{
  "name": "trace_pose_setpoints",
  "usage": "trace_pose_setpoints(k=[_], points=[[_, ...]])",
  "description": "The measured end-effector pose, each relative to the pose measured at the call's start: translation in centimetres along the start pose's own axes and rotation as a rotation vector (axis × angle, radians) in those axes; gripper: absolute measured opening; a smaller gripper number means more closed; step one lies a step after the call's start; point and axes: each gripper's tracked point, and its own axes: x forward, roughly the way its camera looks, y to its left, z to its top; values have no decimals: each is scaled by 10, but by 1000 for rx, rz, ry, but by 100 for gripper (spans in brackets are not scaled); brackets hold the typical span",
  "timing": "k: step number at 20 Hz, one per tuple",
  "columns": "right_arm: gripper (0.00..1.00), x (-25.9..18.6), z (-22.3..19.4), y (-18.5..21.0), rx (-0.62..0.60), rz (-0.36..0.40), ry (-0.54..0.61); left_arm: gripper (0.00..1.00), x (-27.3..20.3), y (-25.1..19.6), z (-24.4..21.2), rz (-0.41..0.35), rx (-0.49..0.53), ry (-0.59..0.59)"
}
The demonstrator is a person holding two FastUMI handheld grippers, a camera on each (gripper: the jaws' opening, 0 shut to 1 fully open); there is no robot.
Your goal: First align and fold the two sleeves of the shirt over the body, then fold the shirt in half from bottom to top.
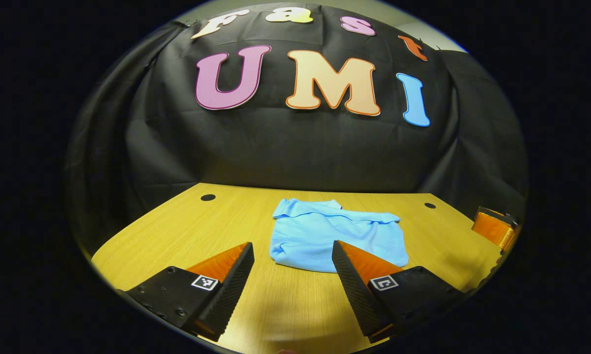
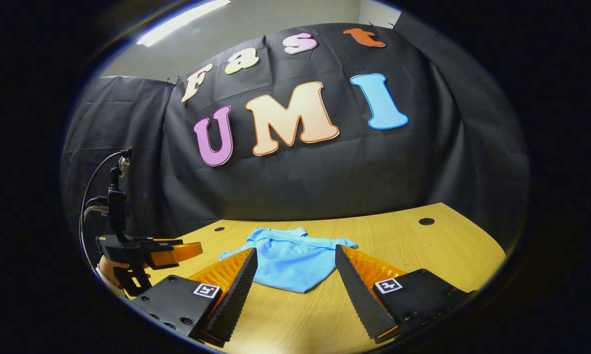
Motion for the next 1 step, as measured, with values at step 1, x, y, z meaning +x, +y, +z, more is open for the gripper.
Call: trace_pose_setpoints(k=[1], points=[[98,0,0,-2,-2,-3,0,96,0,-1,-1,-1,3,2]])
